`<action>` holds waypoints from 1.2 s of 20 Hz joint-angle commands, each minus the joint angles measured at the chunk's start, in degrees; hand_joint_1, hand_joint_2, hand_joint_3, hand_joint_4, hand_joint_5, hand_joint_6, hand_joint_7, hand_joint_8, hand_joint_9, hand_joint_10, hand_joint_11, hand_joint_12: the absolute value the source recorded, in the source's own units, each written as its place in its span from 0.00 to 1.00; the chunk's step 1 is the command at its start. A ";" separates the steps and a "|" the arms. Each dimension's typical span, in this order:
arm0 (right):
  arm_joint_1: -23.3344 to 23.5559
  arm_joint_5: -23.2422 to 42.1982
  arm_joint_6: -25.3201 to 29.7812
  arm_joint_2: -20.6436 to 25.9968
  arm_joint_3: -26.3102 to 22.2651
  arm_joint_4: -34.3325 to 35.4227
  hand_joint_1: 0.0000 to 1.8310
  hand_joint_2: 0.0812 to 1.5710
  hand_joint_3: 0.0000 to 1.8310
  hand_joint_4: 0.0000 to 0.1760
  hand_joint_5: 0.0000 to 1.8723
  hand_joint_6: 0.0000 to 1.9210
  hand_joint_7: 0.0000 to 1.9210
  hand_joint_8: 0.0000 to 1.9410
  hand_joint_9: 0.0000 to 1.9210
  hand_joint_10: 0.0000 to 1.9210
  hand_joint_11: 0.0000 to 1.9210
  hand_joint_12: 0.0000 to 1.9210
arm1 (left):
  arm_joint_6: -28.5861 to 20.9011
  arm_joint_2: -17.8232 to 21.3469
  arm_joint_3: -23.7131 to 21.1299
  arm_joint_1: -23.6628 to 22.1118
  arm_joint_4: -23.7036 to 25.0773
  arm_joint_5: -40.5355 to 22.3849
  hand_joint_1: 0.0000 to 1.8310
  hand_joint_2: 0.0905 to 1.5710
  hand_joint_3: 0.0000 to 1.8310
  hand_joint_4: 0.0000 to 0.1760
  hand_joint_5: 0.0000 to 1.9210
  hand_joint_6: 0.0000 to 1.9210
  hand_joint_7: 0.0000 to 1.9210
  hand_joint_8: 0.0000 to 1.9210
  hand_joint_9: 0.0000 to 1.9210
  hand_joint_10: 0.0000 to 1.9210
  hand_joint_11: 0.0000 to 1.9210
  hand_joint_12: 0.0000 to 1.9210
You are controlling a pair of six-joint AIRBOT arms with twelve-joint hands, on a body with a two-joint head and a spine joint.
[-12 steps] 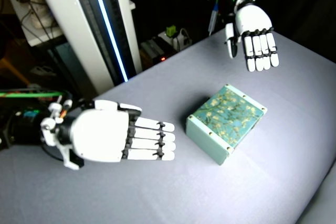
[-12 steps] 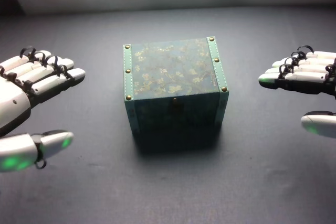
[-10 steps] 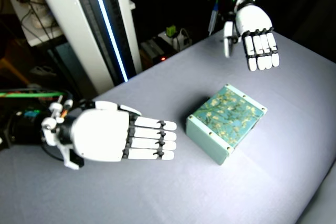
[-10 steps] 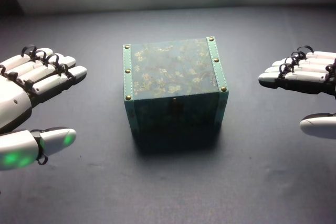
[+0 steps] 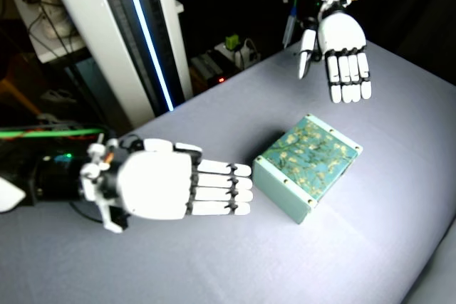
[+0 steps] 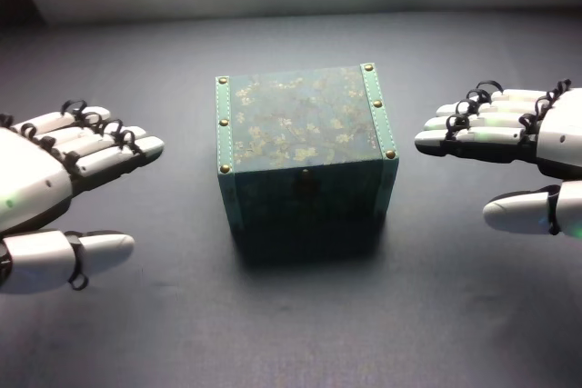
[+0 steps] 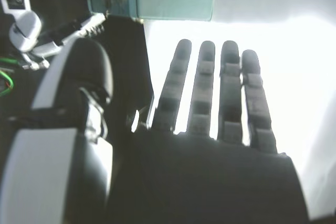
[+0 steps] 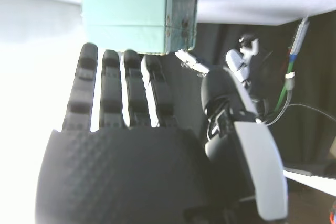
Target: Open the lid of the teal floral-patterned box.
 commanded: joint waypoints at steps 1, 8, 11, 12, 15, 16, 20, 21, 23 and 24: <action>1.18 4.03 0.81 0.04 0.49 1.56 0.00 0.91 0.00 0.00 0.05 0.00 0.03 0.00 0.00 0.00 0.00 0.07 | -0.62 -0.47 0.33 -1.47 0.84 -3.00 0.02 0.89 0.00 0.00 0.04 0.01 0.07 0.00 0.11 0.00 0.02 0.11; 3.93 -0.03 3.57 -1.70 2.28 -4.84 0.00 0.85 0.00 0.00 0.00 0.00 0.01 0.00 0.01 0.00 0.03 0.01 | -9.71 -5.22 5.03 -7.48 11.30 4.11 0.05 0.90 0.00 0.00 0.00 0.00 0.01 0.00 0.07 0.00 0.00 0.20; 5.05 -1.26 4.97 -2.60 2.84 -8.08 0.00 0.81 0.00 0.00 0.02 0.00 0.07 0.00 0.12 0.01 0.15 0.07 | -9.71 -5.72 5.24 -8.97 13.03 5.64 0.00 0.88 0.00 0.00 0.01 0.00 0.02 0.00 0.05 0.00 0.01 0.12; 5.39 -1.55 5.03 -2.88 2.87 -8.74 0.00 0.81 0.00 0.00 0.02 0.00 0.07 0.00 0.13 0.01 0.16 0.08 | -9.71 -5.76 5.28 -9.19 13.04 5.59 0.00 0.88 0.00 0.00 0.00 0.00 0.02 0.00 0.04 0.00 0.00 0.12; 5.82 -1.81 5.47 -3.53 3.11 -9.82 0.00 0.80 0.00 0.30 0.00 0.00 0.03 0.00 0.12 0.00 0.14 0.08 | -9.70 -6.12 5.46 -9.82 13.23 5.55 0.01 0.87 0.00 0.00 0.01 0.00 0.02 0.00 0.06 0.01 0.04 0.13; 5.86 -1.81 5.50 -3.64 3.15 -9.85 0.00 0.81 0.00 0.22 0.00 0.00 0.02 0.00 0.09 0.00 0.12 0.07 | -9.70 -6.35 5.59 -10.07 13.31 5.55 0.01 0.86 0.00 0.00 0.02 0.00 0.03 0.00 0.05 0.00 0.04 0.13; 6.25 -1.75 5.68 -3.99 3.15 -9.84 0.00 0.83 0.00 0.25 0.00 0.00 0.04 0.00 0.11 0.00 0.09 0.14 | -9.76 -6.97 5.78 -10.87 13.85 5.43 0.03 0.86 0.00 0.00 0.03 0.00 0.06 0.00 0.12 0.00 0.06 0.35; 6.37 -1.64 5.70 -4.11 3.14 -9.83 0.00 0.83 0.01 0.27 0.00 0.00 0.04 0.00 0.12 0.00 0.06 0.23 | -9.95 -6.98 5.76 -10.89 13.86 5.06 0.02 0.87 0.00 0.00 0.02 0.00 0.05 0.00 0.12 0.00 0.06 0.40; 6.60 -1.32 5.83 -4.31 3.14 -9.83 0.00 0.80 0.00 0.34 0.00 0.00 0.00 0.00 0.05 0.00 0.00 0.24 | -10.76 -6.97 5.78 -10.97 14.16 4.34 0.03 0.87 0.00 0.00 0.04 0.00 0.07 0.00 0.13 0.00 0.03 0.48; 6.65 -1.15 5.92 -4.35 3.14 -9.83 0.00 0.80 0.00 0.27 0.00 0.00 0.00 0.00 0.03 0.00 0.00 0.21 | -10.96 -6.97 5.78 -11.13 14.43 4.26 0.04 0.87 0.00 0.00 0.05 0.00 0.08 0.00 0.13 0.00 0.04 0.49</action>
